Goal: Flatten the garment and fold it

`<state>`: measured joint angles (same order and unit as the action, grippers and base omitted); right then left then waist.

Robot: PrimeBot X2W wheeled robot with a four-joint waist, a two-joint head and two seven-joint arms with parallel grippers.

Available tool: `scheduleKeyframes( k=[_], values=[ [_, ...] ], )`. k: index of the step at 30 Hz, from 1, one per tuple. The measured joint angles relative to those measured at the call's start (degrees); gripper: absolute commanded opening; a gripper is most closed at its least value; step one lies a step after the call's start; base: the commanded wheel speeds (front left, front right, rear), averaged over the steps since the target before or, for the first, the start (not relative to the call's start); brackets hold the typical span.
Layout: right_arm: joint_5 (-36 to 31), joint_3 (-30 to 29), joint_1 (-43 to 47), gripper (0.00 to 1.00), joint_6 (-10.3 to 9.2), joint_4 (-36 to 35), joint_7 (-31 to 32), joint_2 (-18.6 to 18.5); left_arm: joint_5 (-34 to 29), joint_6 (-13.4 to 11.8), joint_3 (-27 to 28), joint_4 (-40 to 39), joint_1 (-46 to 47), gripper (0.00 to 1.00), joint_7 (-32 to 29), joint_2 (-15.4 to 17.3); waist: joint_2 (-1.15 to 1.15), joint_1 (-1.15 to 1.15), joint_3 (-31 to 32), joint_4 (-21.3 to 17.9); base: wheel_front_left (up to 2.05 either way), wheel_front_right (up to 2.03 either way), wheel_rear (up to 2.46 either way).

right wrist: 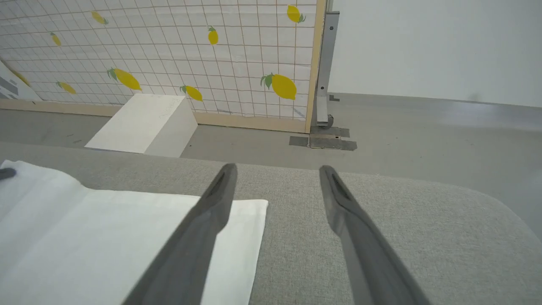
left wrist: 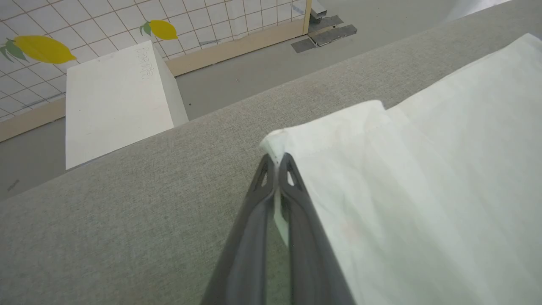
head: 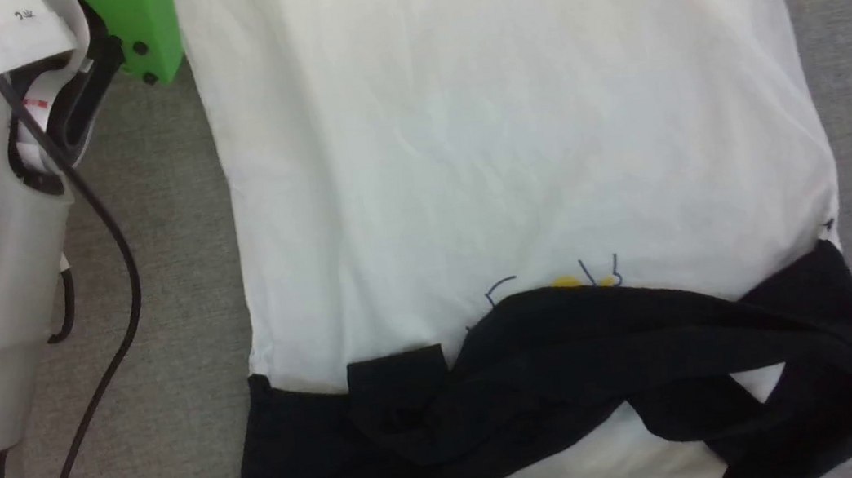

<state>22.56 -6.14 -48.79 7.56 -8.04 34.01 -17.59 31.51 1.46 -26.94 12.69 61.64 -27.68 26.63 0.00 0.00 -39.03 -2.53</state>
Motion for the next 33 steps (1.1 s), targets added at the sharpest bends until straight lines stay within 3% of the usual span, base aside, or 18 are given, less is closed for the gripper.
scheduleKeyframes(
  k=[10, 22, 23, 24, 25, 33],
  values=[
    [-5.5, -1.3, -10.6, 1.0, 0.0, 17.2, 9.8, 3.5, 0.1, 0.1, -1.5, -0.1, 0.7, 0.0, 1.4, -2.5, 0.0, 0.0, -2.7, 3.6, 0.0, 0.0, 0.0],
    [-12.6, -3.4, -14.6, 1.0, 0.0, 23.5, 13.9, 5.1, 0.3, 1.0, -3.5, 0.5, 2.4, 0.0, 2.3, -5.4, 0.0, 0.0, -5.4, 8.1, 0.0, 0.0, 0.0],
    [-13.1, -3.6, -14.7, 0.93, 0.0, 23.7, 14.6, 5.1, 0.3, 1.0, -3.6, 0.6, 2.4, 0.0, 2.6, -5.4, 0.0, 0.0, -5.5, 8.5, 0.0, 0.0, 0.0],
    [-13.4, -3.9, -14.9, 0.64, 0.0, 23.7, 15.0, 5.1, 0.4, 1.1, -3.6, 0.7, 2.4, 0.0, 2.6, -5.5, 0.0, 0.0, -5.6, 8.7, 0.0, 0.0, 0.0],
    [-13.9, -4.4, -15.3, 0.02, 0.0, 23.7, 15.5, 5.2, 0.7, 1.2, -3.6, 0.9, 2.4, 0.0, 2.6, -5.5, 0.0, 0.0, -5.7, 8.9, 0.0, 0.0, 0.0],
    [-15.5, -6.3, -15.6, 0.0, 0.0, 23.0, 14.9, 5.8, 1.0, 1.4, -2.6, 2.4, 2.4, 0.0, 6.8, -5.3, 0.0, 0.0, -4.3, 9.2, 0.0, 0.0, 0.0]
  ],
)
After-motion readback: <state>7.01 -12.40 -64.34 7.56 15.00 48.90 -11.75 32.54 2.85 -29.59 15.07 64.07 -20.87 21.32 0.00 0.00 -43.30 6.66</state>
